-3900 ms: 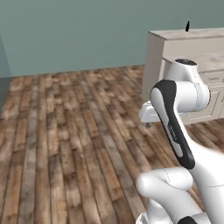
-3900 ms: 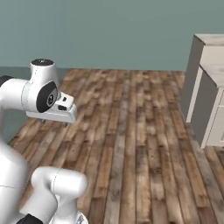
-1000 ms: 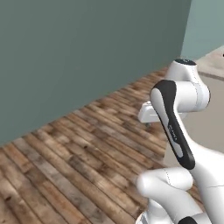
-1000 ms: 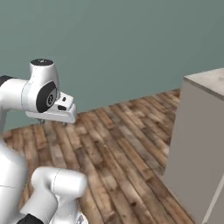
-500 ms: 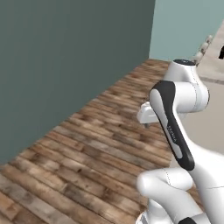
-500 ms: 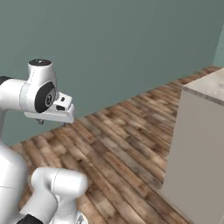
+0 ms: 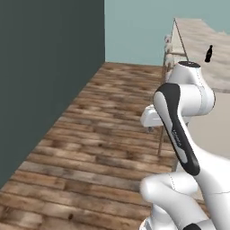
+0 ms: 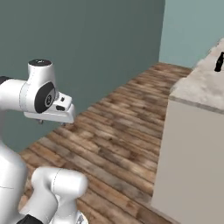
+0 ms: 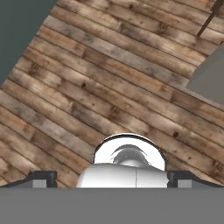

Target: Place the large bottle from the dining counter next to the other large bottle outside the sink, and place the small bottle from the dining counter next to the other small bottle inside the sink.

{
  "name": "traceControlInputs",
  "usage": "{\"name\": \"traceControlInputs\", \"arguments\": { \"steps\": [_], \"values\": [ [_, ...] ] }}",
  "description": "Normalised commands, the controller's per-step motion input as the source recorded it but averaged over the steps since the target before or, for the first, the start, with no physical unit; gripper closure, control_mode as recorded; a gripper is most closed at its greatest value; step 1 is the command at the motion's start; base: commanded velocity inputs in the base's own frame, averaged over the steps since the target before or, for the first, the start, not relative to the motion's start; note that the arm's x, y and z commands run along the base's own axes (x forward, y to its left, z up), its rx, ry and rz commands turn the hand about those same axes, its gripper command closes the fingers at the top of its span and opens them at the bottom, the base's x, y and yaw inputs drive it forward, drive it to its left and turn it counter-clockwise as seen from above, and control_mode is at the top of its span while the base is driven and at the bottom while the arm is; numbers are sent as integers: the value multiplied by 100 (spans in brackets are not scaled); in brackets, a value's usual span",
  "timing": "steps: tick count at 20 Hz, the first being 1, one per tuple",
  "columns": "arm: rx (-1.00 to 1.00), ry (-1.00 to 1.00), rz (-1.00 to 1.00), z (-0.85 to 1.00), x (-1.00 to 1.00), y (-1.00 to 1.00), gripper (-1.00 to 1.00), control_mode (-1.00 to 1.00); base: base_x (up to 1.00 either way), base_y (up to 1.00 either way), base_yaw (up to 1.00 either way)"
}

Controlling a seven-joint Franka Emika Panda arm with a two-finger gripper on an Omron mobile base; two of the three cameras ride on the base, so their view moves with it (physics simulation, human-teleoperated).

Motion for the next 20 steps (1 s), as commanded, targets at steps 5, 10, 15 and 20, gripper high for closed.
{"name": "traceControlInputs", "arguments": {
  "steps": [5, 10, 15, 20],
  "values": [
    [0, 0, 0, 0, 0, 0, -100, 100, 100, 63, -50],
    [0, 0, 0, 0, 0, 0, -100, 100, 100, 80, -48],
    [0, 0, 0, 0, 0, 0, -100, 100, 100, 67, -49],
    [0, 0, 0, 0, 0, 0, -100, 100, 94, 38, -62]
  ]
}}
